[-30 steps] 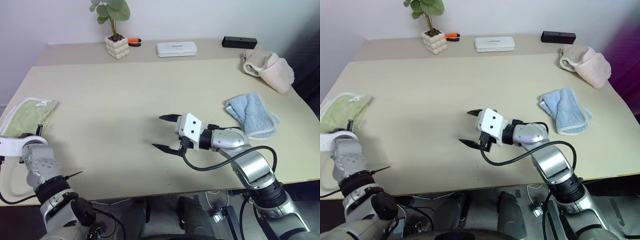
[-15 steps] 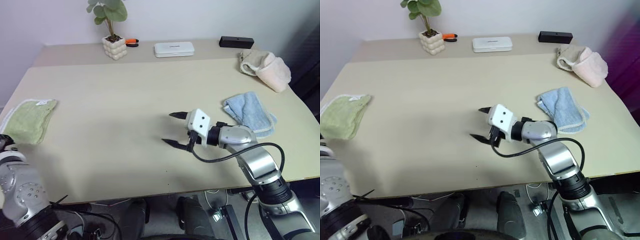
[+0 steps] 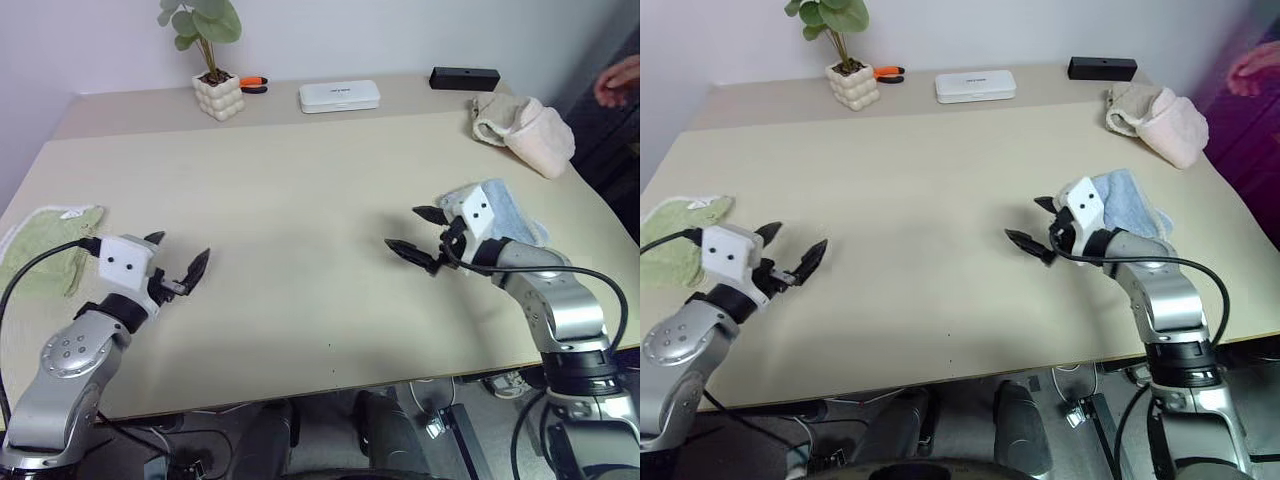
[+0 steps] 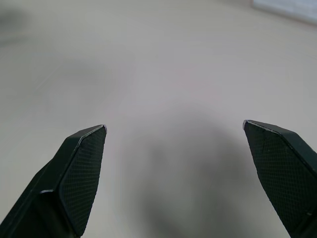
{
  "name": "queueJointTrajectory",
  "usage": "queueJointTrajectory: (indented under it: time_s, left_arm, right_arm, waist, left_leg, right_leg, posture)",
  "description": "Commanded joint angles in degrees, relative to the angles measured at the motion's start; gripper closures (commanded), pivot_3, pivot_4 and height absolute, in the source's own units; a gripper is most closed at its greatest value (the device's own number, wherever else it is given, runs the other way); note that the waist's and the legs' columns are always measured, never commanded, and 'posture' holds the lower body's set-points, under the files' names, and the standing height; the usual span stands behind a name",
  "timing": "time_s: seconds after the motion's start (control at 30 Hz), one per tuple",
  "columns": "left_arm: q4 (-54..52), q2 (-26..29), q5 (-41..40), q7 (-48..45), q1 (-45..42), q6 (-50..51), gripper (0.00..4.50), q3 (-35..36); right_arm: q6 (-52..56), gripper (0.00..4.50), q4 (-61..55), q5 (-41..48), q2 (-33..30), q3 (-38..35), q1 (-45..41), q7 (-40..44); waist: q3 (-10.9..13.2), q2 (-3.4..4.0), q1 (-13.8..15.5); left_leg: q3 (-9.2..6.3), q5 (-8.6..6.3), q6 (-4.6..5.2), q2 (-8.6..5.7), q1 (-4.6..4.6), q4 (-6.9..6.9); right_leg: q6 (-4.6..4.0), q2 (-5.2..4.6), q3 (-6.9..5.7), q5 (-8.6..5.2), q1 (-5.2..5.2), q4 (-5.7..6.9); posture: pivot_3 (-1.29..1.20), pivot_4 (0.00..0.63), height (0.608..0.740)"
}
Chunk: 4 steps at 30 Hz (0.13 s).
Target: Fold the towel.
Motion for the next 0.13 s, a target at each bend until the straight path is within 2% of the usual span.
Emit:
queueJointTrajectory:
  time_s: [0.03,0.13]
  left_arm:
    - [0.2,-1.77,1.54,-0.66,-0.33,-1.16,0.47,0.23]
    - [0.75,-2.94,3.23,-1.18,-0.39,-1.32,0.47,0.04]
  right_arm:
    - [-2.16,0.0,-0.95,-0.08,-0.76,-0.4,-0.76,0.72]
    - [-2.96,0.0,-0.05,-0.27,-0.82,-0.17,-1.09,1.18]
  waist:
    - [0.01,0.03,0.0]
    - [0.01,0.02,0.09]
  left_leg:
    - [0.01,0.0,0.0,0.0,0.0,0.03]
    - [-0.03,0.0,0.0,0.0,-0.01,0.09]
  right_leg:
    - [0.0,-0.01,0.01,0.0,0.01,0.0]
    - [0.01,-0.01,-0.01,0.0,0.05,0.0]
  posture:
    - [0.0,0.15,0.74]
    - [0.0,0.15,0.74]
